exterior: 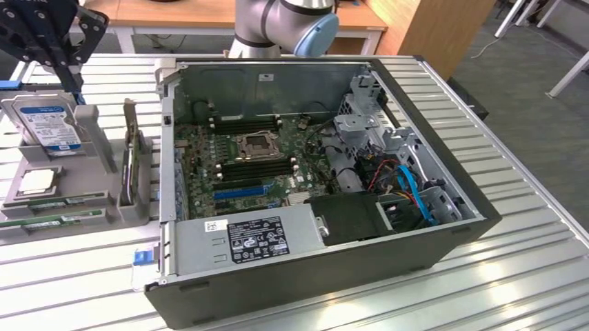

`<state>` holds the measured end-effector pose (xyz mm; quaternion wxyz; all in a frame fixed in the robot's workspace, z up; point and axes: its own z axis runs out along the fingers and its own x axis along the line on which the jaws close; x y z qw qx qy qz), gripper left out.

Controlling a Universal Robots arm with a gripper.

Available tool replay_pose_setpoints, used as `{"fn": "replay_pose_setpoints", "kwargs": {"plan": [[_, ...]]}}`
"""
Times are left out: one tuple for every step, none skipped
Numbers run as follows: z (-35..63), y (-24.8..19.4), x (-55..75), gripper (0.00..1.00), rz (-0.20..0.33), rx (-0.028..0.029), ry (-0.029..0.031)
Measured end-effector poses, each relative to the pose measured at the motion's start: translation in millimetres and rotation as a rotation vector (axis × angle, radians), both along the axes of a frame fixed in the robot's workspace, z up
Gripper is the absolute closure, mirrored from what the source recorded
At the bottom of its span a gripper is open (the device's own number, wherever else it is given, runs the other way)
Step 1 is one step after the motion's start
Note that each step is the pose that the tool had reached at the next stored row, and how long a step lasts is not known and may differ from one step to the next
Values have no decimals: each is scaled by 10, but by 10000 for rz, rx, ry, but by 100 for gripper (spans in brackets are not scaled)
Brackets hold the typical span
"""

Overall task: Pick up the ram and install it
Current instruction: 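Reach for the ram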

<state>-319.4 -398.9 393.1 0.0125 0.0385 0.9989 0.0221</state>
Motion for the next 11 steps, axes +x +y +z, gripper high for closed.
{"fn": "replay_pose_setpoints", "kwargs": {"plan": [[0, 0, -15, 90, -1, 0, -1], [0, 0, -29, 90, -1, 0, -1], [0, 0, -44, 90, -1, 0, -1], [0, 0, -58, 90, -1, 0, -1], [-1, 0, -71, 90, -1, 0, -1], [0, 0, -84, 90, -1, 0, -1], [0, 0, -96, 90, -1, 0, -1], [0, 0, -108, 90, -1, 0, -1], [-1, 0, -120, 90, -1, 0, -1], [0, 0, -133, 90, -2, 0, 0], [0, 0, -147, 90, -2, 0, 0]]}}
